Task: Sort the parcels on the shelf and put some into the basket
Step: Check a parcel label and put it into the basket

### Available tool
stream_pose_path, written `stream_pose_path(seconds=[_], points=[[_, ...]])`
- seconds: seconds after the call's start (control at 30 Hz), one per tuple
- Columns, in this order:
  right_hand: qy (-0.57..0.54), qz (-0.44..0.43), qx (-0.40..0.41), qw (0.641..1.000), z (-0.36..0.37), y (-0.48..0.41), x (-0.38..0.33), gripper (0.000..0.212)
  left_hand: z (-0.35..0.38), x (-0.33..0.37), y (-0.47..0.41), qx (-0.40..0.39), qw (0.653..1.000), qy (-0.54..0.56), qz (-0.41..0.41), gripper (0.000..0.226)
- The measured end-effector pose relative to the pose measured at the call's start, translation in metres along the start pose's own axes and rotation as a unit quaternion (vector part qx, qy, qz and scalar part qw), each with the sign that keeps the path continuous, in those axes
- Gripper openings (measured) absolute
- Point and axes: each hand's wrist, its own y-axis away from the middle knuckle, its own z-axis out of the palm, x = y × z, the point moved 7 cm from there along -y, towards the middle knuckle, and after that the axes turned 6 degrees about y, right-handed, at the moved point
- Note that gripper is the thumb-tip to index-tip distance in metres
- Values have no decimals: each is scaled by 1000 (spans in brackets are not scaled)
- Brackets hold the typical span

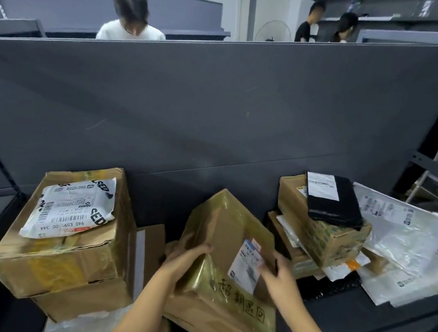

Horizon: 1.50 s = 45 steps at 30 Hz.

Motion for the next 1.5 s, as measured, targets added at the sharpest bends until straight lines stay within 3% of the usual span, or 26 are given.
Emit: stream_pose_path(seconds=[0.07, 0.17, 0.27, 0.43, 0.53, 0.67, 0.77, 0.87, 1.0, 1.23, 1.4, 1.5], points=[[-58, 35, 43, 997, -22, -5, 8, 57, -12, -3, 10, -2, 999, 49, 24, 94], [-159, 91, 30, 983, -36, -13, 19, 63, -23, -9, 20, -8, 988, 139, 61, 84], [-183, 139, -71, 971, -26, -13, 23, 72, -24, -12, 24, -28, 958, 265, 103, 80], [-232, 104, -215, 943, -14, -5, -8, 66, -10, -6, 34, -124, 895, 415, 104, 83], [-239, 68, -225, 942, -21, -7, -32, 61, -8, -3, 36, -161, 884, 430, 82, 78], [-241, 41, -226, 943, -32, -5, -54, 55, -8, 1, 37, -180, 885, 427, 41, 99], [-207, 3, -240, 948, -39, 0, -66, 48, -12, 12, 40, -183, 885, 426, 55, 104], [-201, -33, -232, 951, -46, -1, -71, 62, -18, 32, 41, -167, 883, 416, 136, 80], [-245, -58, -224, 941, -47, -1, -77, 65, -19, 53, 39, -167, 890, 378, 192, 74], [-153, -156, -201, 955, -38, 14, -107, 99, -31, 43, 19, -72, 910, 376, 160, 65], [-7, -185, -154, 971, -27, 22, -117, 110, -38, 35, 15, -28, 912, 387, 137, 60], [-25, -173, -154, 972, -28, 20, -120, 109, -38, 37, 18, -30, 914, 379, 145, 60]])
